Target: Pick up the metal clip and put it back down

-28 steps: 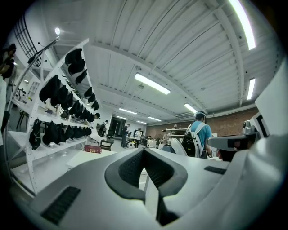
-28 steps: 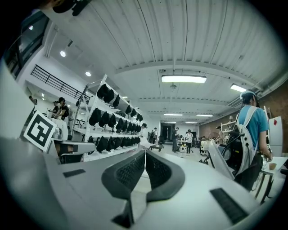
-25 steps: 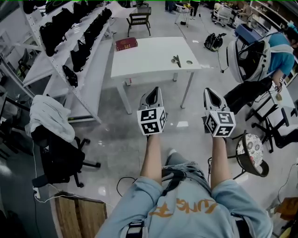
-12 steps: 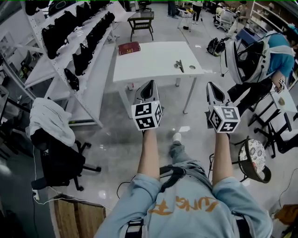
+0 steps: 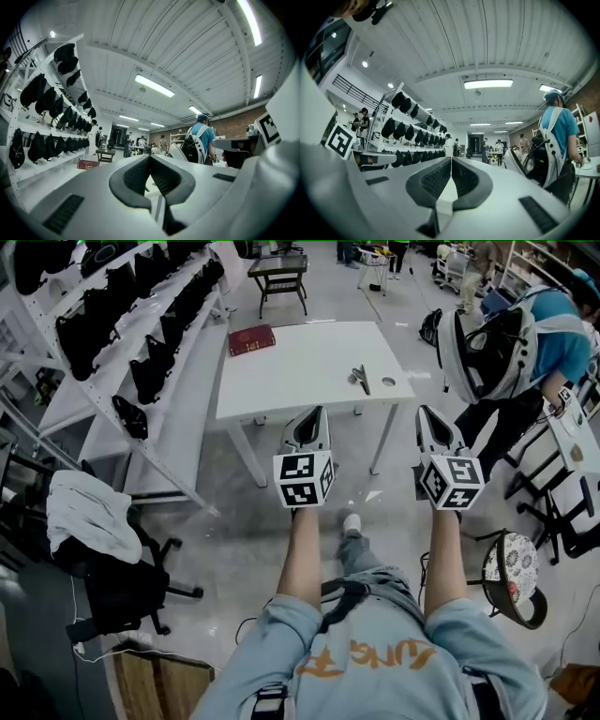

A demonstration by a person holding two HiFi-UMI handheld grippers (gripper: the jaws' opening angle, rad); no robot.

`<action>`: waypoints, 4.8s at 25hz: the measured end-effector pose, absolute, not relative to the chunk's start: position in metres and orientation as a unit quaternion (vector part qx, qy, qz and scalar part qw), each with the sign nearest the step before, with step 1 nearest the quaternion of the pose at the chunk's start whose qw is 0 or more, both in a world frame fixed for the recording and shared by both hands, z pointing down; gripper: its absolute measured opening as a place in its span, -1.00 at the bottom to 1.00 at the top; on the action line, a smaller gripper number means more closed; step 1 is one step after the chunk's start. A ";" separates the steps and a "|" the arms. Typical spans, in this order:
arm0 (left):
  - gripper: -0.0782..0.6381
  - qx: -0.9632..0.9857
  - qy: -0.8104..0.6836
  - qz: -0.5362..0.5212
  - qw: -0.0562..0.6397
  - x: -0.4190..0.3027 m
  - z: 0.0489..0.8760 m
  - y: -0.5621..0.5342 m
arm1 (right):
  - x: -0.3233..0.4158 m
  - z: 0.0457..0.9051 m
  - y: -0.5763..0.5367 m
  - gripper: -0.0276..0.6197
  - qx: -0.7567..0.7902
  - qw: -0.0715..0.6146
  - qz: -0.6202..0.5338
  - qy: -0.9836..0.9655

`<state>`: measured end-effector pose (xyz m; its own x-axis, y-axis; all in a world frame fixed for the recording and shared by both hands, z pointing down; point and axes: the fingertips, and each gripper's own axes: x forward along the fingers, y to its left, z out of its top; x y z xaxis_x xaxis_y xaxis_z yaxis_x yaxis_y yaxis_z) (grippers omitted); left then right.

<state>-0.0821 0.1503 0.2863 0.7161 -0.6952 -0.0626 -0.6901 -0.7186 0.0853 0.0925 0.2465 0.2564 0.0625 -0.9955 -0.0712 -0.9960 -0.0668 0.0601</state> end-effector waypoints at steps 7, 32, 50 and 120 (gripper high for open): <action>-0.72 0.926 -0.374 -0.010 0.045 -0.037 0.321 0.100 | 0.126 0.295 0.185 -0.83 -0.723 -0.005 0.004 0.691; -0.72 0.903 -0.383 0.155 0.119 0.119 0.445 -0.118 | 0.262 0.411 -0.081 -0.83 -0.684 -0.051 -0.117 0.718; -0.72 0.899 -0.386 0.174 0.112 0.132 0.455 -0.154 | 0.261 0.427 -0.134 -0.82 -0.661 -0.039 -0.131 0.738; -0.72 0.888 -0.353 0.228 0.186 0.130 0.533 -0.219 | 0.275 0.554 -0.202 -0.82 -0.698 -0.258 -0.191 0.640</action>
